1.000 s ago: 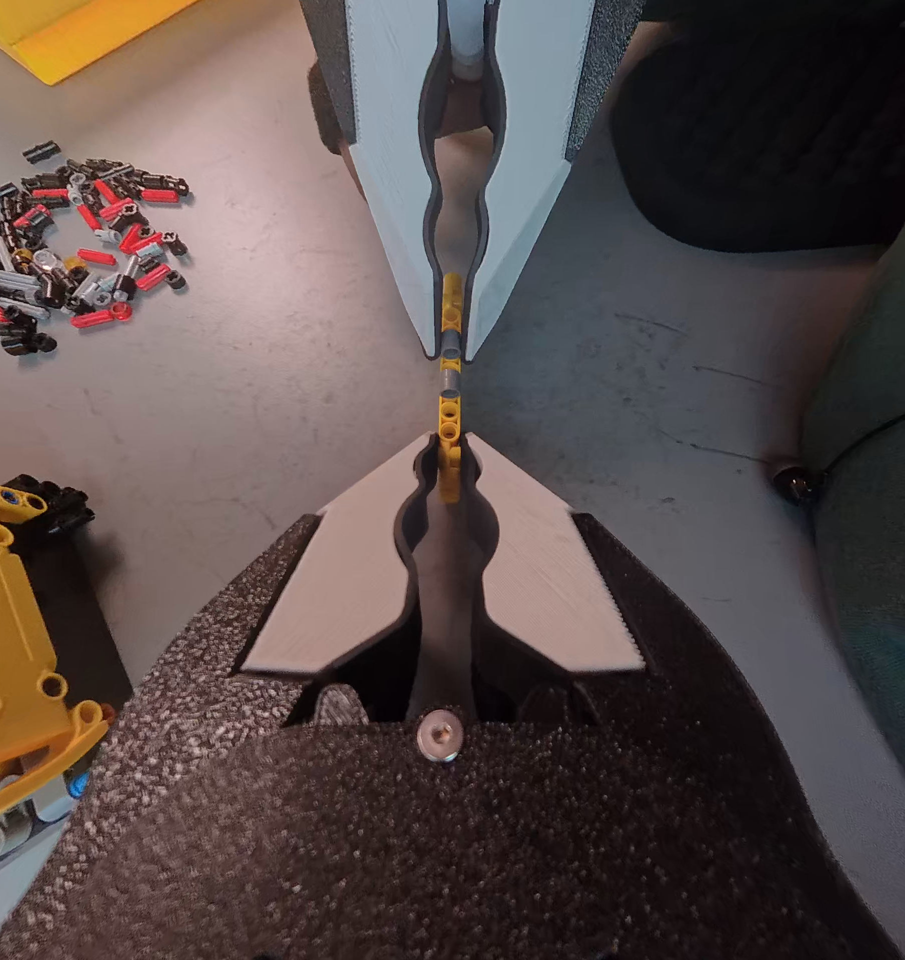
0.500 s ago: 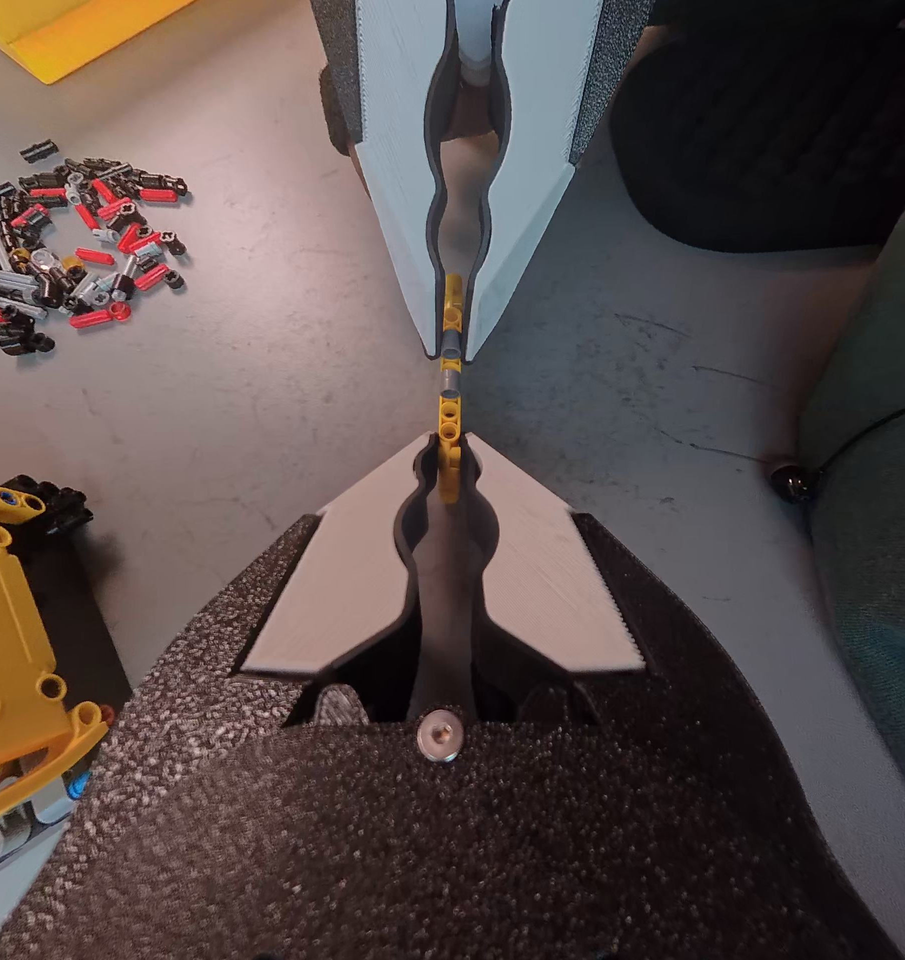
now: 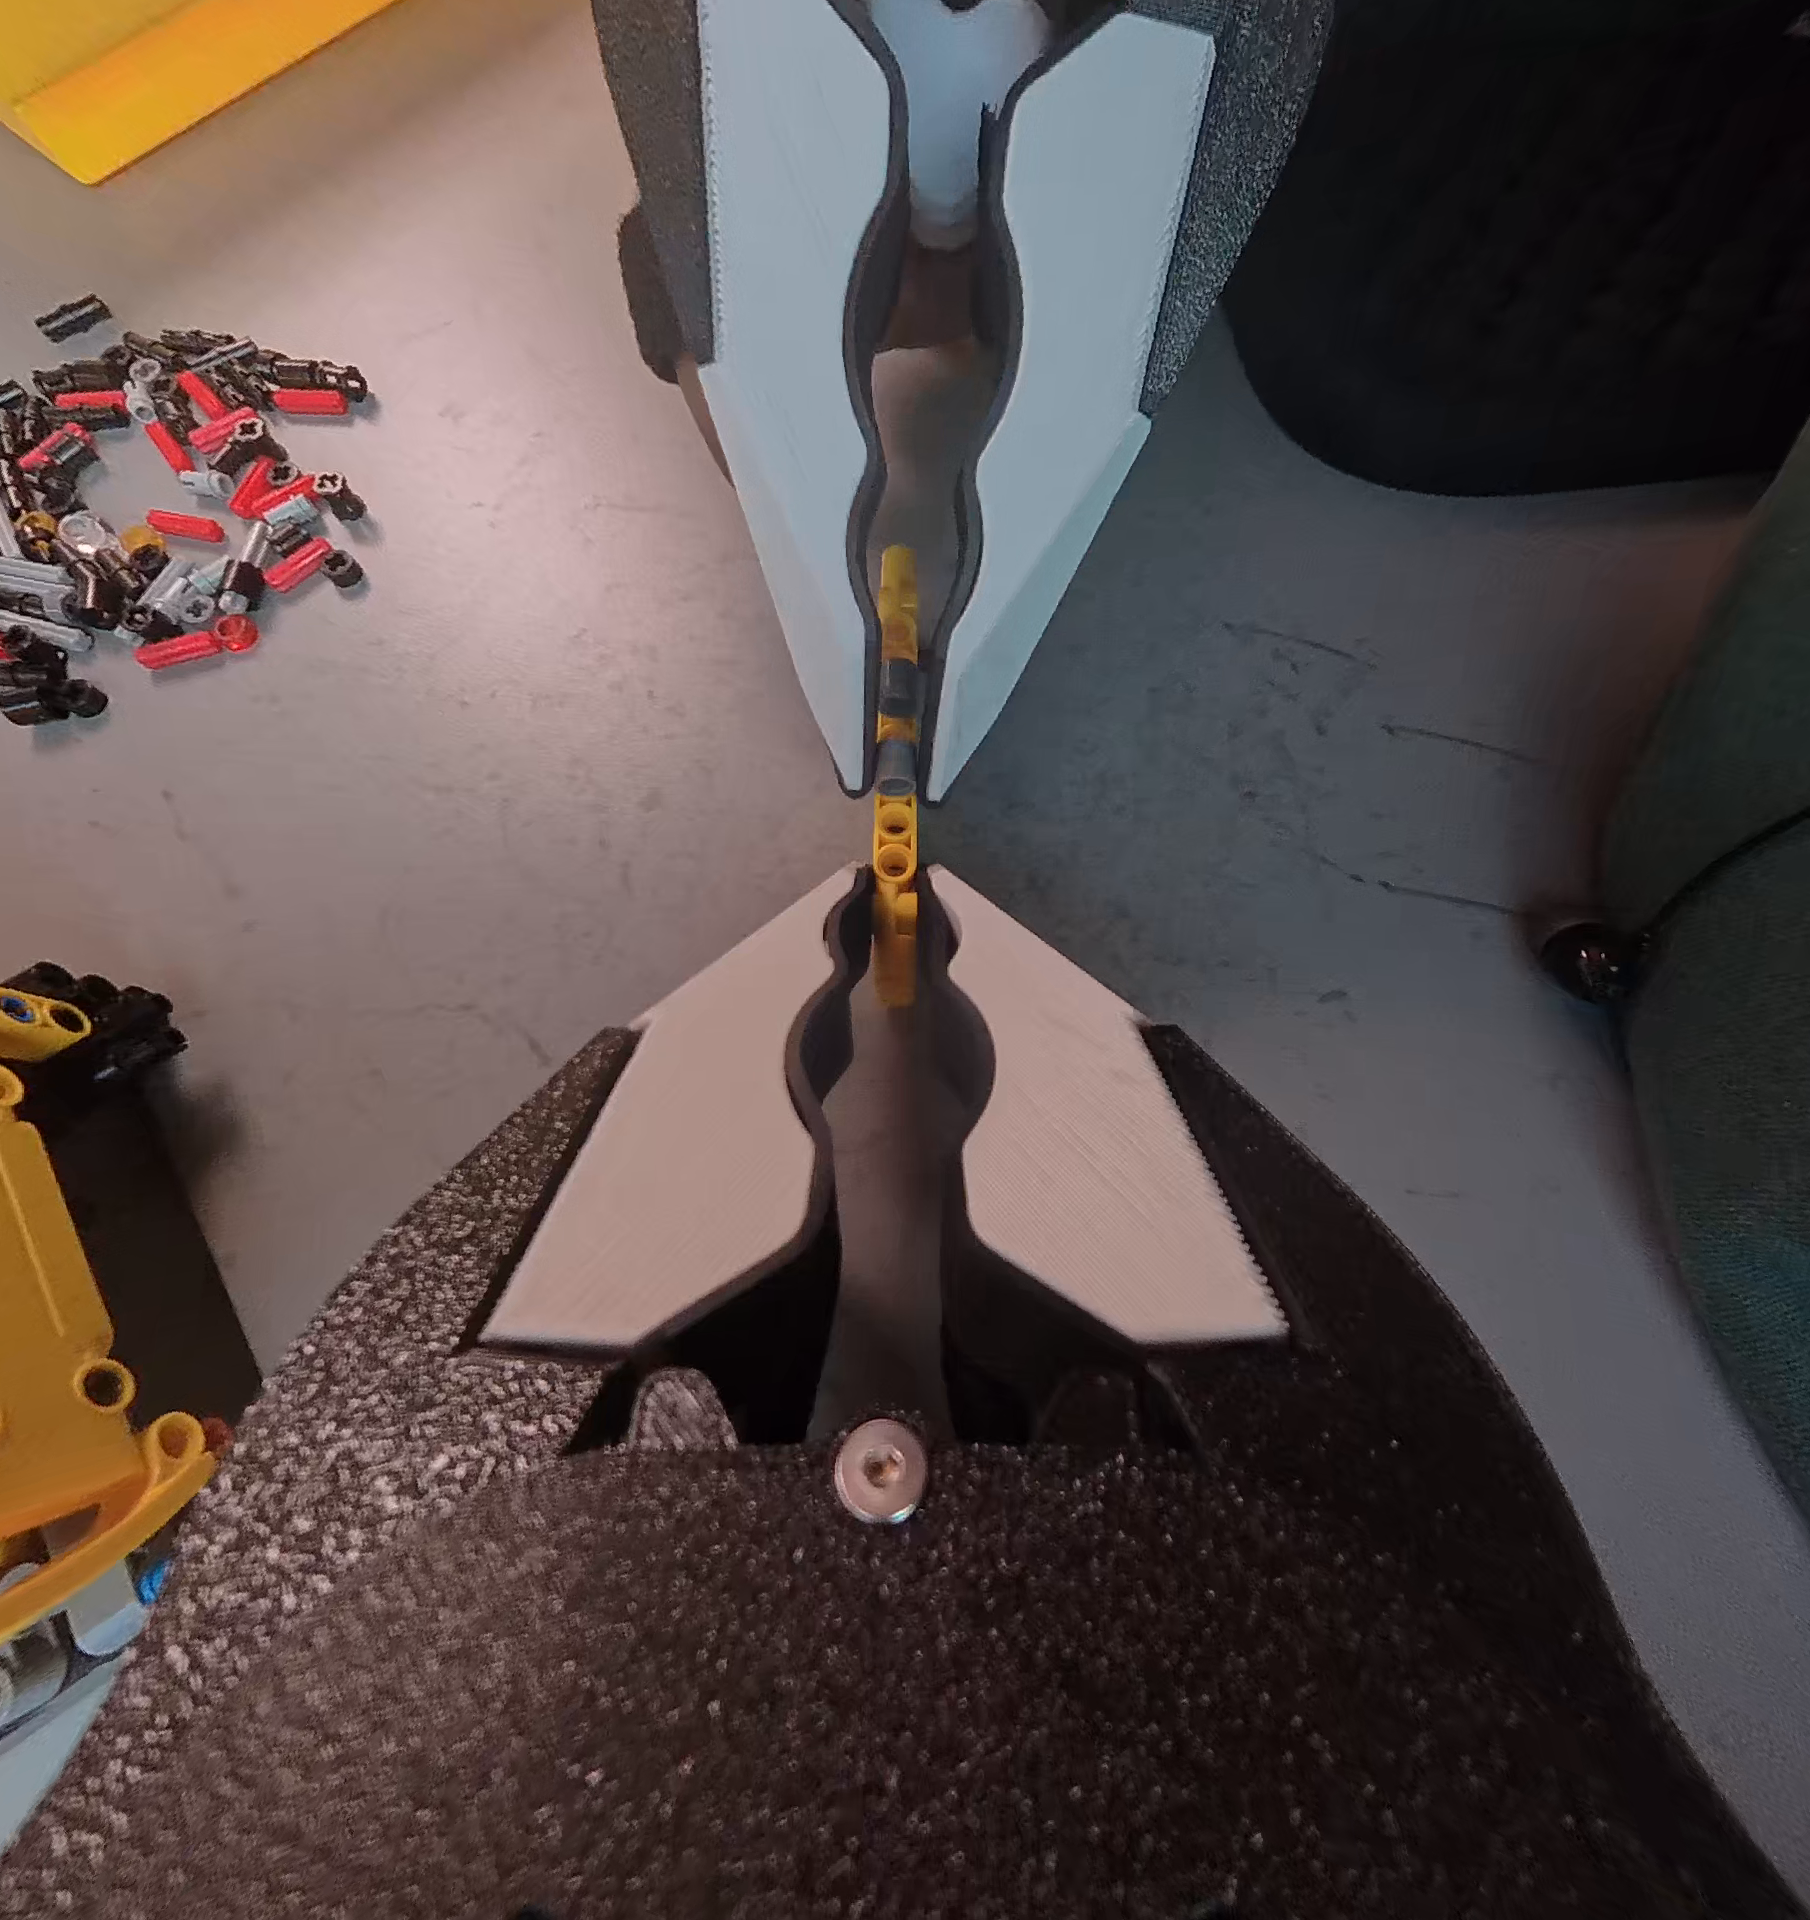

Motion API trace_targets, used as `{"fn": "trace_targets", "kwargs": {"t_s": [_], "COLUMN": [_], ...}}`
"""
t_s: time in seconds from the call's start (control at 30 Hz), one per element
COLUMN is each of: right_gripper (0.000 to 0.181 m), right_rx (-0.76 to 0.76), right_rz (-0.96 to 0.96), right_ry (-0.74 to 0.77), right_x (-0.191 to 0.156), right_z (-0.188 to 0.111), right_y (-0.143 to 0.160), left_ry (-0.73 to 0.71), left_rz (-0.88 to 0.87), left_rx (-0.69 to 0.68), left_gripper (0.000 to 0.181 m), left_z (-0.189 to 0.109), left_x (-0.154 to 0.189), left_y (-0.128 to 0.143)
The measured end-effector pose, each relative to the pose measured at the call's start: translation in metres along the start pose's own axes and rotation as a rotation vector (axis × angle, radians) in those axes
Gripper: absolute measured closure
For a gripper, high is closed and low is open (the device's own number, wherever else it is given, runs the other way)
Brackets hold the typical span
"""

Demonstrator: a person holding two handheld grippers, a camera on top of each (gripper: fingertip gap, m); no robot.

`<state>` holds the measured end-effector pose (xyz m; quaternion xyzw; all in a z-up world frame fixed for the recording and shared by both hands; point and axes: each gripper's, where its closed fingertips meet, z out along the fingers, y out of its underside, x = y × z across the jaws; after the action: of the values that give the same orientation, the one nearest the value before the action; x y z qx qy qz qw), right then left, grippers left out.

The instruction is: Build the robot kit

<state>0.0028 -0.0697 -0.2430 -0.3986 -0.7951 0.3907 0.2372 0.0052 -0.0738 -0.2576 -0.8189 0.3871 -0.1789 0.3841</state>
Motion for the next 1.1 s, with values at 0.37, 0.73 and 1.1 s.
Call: {"fn": "trace_targets", "kwargs": {"t_s": [0.37,0.73,1.1], "right_gripper": [0.175,0.165,0.173], "right_rx": [0.007,0.002,-0.092], "right_rz": [0.005,0.015,0.01], "right_ry": [-0.001,0.001,0.005], "right_x": [0.0,0.002,0.008], "right_z": [0.0,-0.003,-0.019], "right_y": [0.0,-0.001,0.02], "left_ry": [0.005,0.004,-0.034], "left_rz": [-0.018,-0.01,0.032], "left_rx": [-0.001,-0.001,-0.035], "left_gripper": [0.174,0.174,0.168], "left_z": [0.0,0.0,0.003], "left_x": [-0.001,0.0,-0.002], "left_y": [0.0,0.0,0.004]}}
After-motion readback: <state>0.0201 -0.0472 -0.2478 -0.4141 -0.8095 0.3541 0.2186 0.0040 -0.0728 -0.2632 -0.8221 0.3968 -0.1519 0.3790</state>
